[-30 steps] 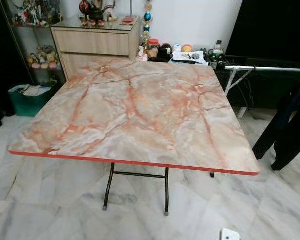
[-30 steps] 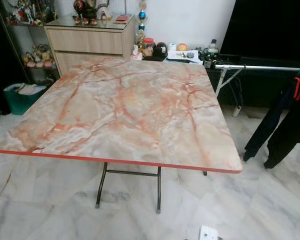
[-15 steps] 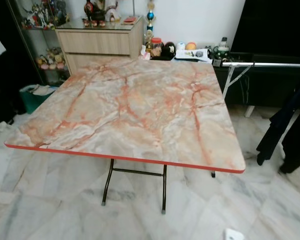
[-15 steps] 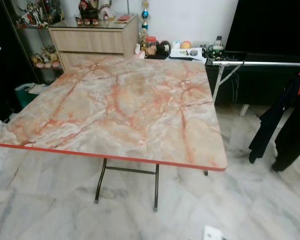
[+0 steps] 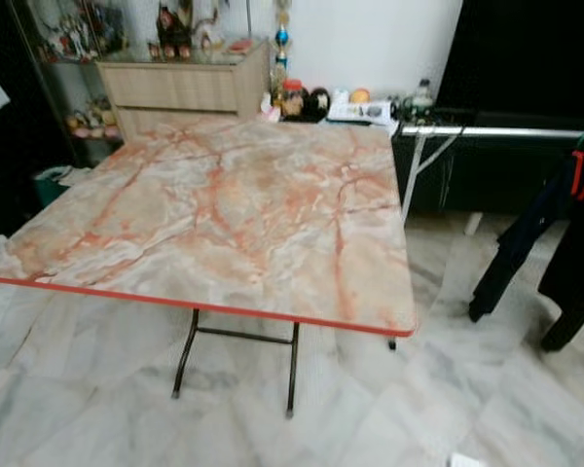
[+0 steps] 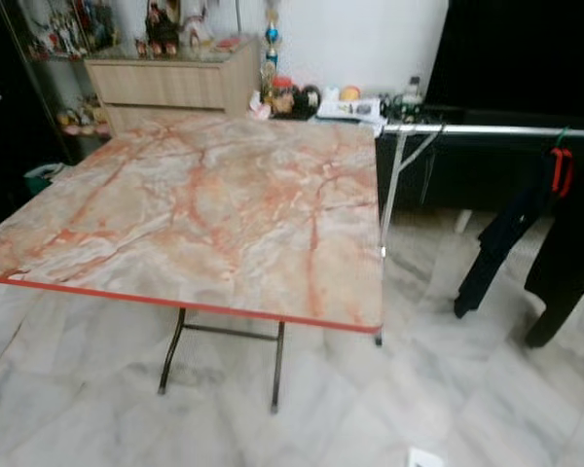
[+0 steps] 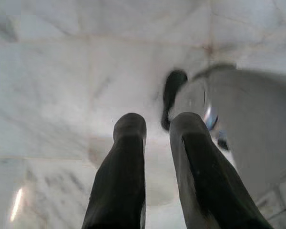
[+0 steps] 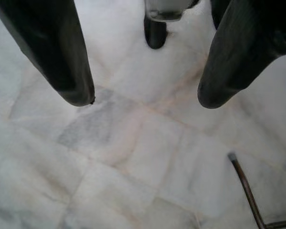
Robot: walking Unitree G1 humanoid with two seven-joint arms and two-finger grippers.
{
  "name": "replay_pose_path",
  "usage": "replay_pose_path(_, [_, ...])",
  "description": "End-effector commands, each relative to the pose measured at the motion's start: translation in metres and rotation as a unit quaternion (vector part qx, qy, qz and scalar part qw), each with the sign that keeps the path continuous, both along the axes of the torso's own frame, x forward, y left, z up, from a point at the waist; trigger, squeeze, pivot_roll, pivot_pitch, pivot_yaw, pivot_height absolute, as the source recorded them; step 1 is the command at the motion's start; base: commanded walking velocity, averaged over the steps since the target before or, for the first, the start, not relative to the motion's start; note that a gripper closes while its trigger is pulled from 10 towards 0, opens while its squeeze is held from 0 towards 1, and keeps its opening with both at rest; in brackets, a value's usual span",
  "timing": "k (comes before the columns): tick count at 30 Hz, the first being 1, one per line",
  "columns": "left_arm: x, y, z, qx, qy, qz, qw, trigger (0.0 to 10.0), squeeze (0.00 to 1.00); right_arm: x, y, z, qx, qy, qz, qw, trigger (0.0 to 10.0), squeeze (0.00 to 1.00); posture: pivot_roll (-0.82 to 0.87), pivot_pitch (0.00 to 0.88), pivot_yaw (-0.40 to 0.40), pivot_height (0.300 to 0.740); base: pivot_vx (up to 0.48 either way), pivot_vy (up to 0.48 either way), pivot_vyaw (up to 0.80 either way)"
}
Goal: Hang hanger
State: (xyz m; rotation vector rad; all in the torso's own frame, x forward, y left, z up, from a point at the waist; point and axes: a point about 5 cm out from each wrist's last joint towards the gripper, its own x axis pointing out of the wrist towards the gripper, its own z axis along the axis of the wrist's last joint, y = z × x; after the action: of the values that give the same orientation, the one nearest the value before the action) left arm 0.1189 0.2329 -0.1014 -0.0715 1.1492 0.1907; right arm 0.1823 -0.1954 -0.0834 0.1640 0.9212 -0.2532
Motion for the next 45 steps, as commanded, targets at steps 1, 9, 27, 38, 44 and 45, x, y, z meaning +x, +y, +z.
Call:
replay_pose_path(1, [0.0500, -0.0203, 0.0153, -0.020, -0.083, -0.063, 0.994, 10.0, 0.00, -0.0026, 0.0116, -0.0021, 0.072, -0.015, 0.015, 0.997, 10.0, 0.00, 0.15, 0.000, 0.008, 0.740, 0.000, -0.334, 0.00])
replay_pose_path(9, [0.0502, -0.0183, 0.0159, -0.019, -0.084, -0.063, 0.994, 10.0, 0.00, -0.0017, 0.0138, -0.0019, 0.074, -0.018, 0.014, 0.997, 10.0, 0.00, 0.15, 0.000, 0.013, 0.740, 0.000, -0.327, 0.00])
replay_pose_path(27, [0.0495, -0.0232, 0.0144, -0.021, -0.081, -0.065, 0.994, 10.0, 0.00, -0.0024, 0.0123, -0.0020, 0.072, -0.017, 0.016, 0.997, 10.0, 0.00, 0.15, 0.000, 0.011, 0.740, 0.000, -0.329, 0.00])
replay_pose_path(38, [0.0484, -0.0213, 0.0142, -0.020, -0.079, -0.061, 0.995, 10.0, 0.00, -0.0026, 0.0106, -0.0019, 0.070, -0.018, 0.015, 0.997, 10.0, 0.00, 0.14, 0.000, 0.012, 0.740, 0.000, -0.237, 0.00])
replay_pose_path(44, [0.0486, -0.0193, 0.0147, -0.018, -0.078, -0.063, 0.995, 10.0, 0.00, -0.0026, 0.0099, -0.0018, 0.068, -0.018, 0.016, 0.997, 10.0, 0.00, 0.14, 0.000, 0.011, 0.740, 0.000, 0.000, 0.00])
replay_pose_path(45, [0.0486, -0.0191, 0.0147, -0.018, -0.078, -0.063, 0.995, 10.0, 0.00, -0.0025, 0.0098, -0.0017, 0.067, -0.018, 0.017, 0.997, 10.0, 0.00, 0.14, 0.000, 0.011, 0.740, 0.000, 0.000, 0.00])
